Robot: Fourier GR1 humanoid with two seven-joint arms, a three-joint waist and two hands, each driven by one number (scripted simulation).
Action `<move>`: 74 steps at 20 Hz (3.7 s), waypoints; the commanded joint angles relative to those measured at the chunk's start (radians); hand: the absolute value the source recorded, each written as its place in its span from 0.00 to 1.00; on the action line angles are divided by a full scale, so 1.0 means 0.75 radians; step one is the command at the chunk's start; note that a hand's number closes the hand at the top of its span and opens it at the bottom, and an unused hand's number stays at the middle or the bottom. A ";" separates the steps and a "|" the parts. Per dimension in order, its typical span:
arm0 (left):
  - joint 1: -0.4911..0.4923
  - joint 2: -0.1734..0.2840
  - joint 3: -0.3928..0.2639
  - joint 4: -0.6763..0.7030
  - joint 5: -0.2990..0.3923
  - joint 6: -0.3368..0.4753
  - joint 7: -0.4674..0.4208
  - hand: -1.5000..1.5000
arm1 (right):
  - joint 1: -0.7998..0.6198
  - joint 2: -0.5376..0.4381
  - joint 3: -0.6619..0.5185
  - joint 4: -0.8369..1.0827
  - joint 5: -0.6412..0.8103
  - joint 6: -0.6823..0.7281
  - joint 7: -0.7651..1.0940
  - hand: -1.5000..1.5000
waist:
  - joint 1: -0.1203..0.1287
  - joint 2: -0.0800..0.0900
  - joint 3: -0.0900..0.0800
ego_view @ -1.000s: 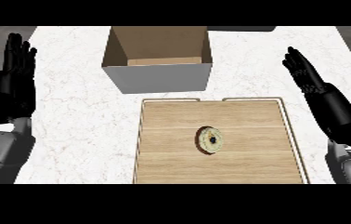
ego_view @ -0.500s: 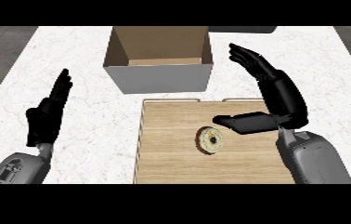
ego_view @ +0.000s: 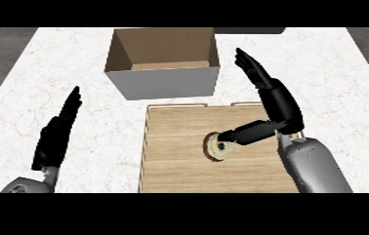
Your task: Pick the cupcake from the tray and place it in the cardboard box
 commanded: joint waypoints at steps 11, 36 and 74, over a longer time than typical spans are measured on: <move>0.066 -0.013 -0.014 -0.074 -0.043 0.014 0.038 0.50 | -0.217 -0.489 0.305 -0.209 0.259 0.600 0.491 0.00 | -0.012 -0.010 -0.003; 0.074 -0.184 0.204 -0.104 -0.225 -0.176 0.076 0.50 | -0.001 -0.088 0.327 -0.296 0.702 0.792 0.769 0.00 | -0.012 -0.001 0.000; 0.133 -0.377 0.357 -0.170 -0.464 -0.358 0.106 0.50 | 0.124 0.090 0.289 -0.096 1.258 0.518 0.368 1.00 | -0.010 -0.002 0.000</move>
